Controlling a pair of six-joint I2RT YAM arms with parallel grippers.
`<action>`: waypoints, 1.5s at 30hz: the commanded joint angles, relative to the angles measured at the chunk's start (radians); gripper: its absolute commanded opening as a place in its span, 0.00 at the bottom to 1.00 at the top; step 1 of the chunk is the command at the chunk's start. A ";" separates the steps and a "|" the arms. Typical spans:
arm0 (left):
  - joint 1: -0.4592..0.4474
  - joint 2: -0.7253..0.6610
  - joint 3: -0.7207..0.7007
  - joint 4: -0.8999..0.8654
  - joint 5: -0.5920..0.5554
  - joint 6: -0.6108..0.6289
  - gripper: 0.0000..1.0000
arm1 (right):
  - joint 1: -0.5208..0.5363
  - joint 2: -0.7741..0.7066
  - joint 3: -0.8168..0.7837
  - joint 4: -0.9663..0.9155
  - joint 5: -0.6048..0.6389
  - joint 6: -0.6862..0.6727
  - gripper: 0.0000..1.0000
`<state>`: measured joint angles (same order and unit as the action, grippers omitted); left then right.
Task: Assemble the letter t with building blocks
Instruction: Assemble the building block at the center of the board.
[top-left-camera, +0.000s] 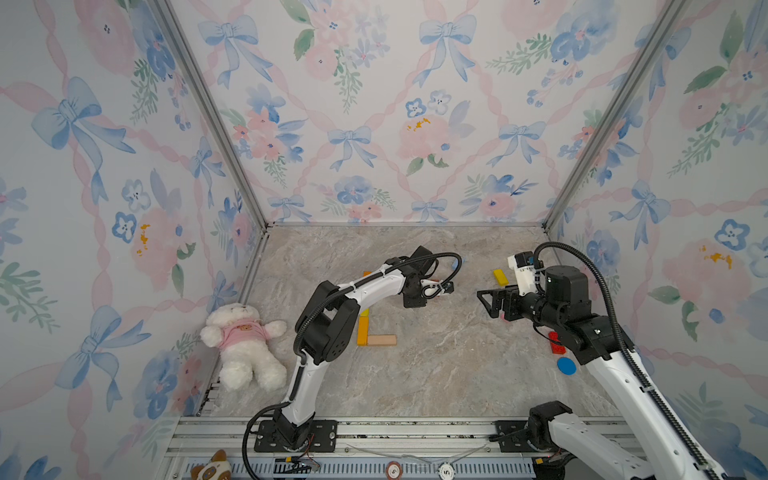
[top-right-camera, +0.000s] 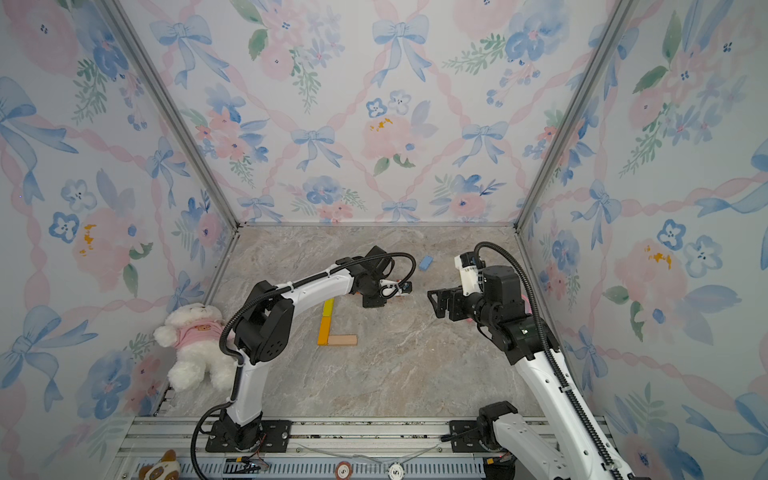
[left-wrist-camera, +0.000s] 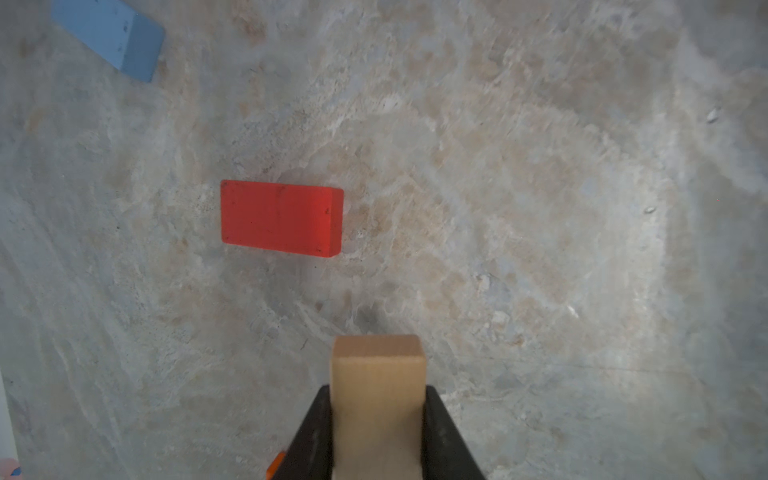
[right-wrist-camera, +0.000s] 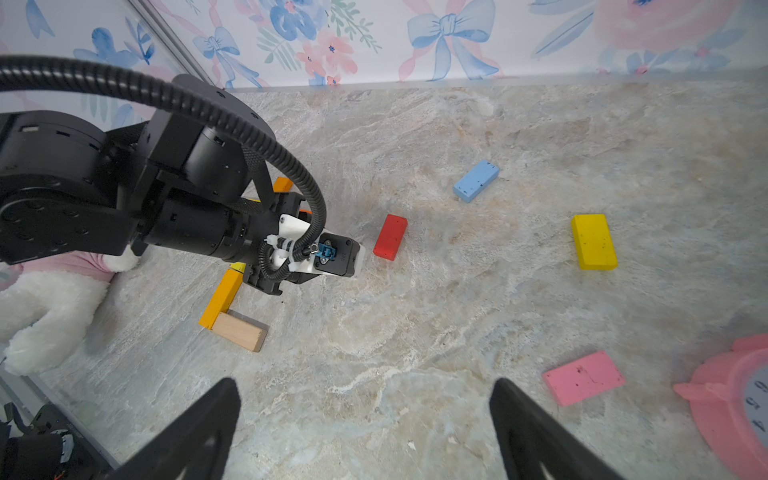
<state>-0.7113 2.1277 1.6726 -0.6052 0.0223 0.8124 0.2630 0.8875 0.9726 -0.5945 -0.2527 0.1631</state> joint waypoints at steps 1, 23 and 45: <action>-0.002 0.031 0.031 -0.018 -0.021 0.022 0.15 | -0.005 -0.015 -0.023 -0.029 0.007 -0.014 0.96; 0.002 0.159 0.138 -0.018 -0.078 0.025 0.21 | -0.005 -0.013 -0.029 -0.034 0.005 -0.023 0.96; 0.007 0.221 0.200 -0.018 -0.072 0.039 0.25 | -0.007 -0.004 -0.034 -0.034 0.009 -0.037 0.96</action>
<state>-0.7109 2.3142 1.8610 -0.6006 -0.0559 0.8375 0.2626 0.8799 0.9455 -0.6174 -0.2527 0.1436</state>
